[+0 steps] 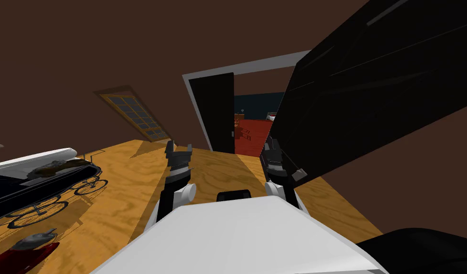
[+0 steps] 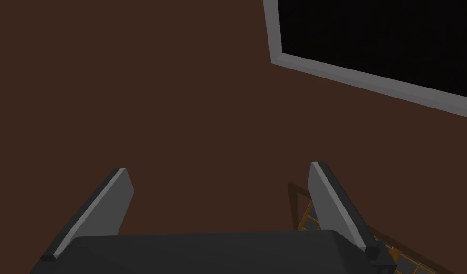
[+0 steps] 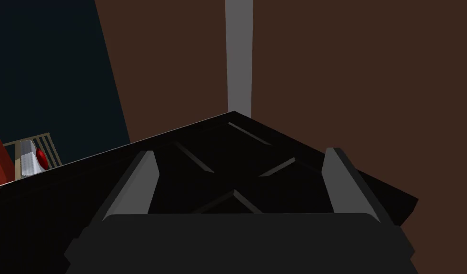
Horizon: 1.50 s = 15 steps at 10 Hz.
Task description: Pull the door open
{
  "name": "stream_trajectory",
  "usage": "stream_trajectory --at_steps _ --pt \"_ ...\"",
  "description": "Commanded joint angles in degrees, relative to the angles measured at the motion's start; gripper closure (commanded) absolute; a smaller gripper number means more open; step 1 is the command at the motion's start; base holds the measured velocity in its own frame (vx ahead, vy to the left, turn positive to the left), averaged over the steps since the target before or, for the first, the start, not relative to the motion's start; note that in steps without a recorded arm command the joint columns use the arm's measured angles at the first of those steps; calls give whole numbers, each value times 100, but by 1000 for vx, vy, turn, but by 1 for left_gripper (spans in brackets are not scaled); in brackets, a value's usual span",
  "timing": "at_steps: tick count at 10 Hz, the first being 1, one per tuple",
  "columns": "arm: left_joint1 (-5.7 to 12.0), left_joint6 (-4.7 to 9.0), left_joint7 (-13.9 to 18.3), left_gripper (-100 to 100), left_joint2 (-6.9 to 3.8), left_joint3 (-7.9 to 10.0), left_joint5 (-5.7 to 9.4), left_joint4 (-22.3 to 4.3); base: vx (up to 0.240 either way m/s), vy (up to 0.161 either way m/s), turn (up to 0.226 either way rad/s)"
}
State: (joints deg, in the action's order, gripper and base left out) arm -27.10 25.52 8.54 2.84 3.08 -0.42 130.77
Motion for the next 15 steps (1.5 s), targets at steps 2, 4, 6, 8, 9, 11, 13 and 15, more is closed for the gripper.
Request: stream_trajectory --at_steps 2,4,6,8,9,11,13,15 --pt "69 68 10 -100 -113 -3 3 -274 101 -15 -54" --pt "115 114 17 -100 -182 -5 6 -461 154 -31 -37" --pt "178 177 26 -100 -264 -8 9 -712 121 -25 -49" --pt "223 221 32 -100 -320 -10 11 -892 111 -34 -43" --pt "249 247 36 -100 -350 -12 13 -997 97 -34 -38" --pt "302 299 44 -100 -408 -14 15 -1207 92 -14 -44" --pt "358 355 52 -100 -467 -17 18 -1431 95 -10 -47" --pt "419 415 60 -100 -525 -19 21 -1675 93 -25 -51"
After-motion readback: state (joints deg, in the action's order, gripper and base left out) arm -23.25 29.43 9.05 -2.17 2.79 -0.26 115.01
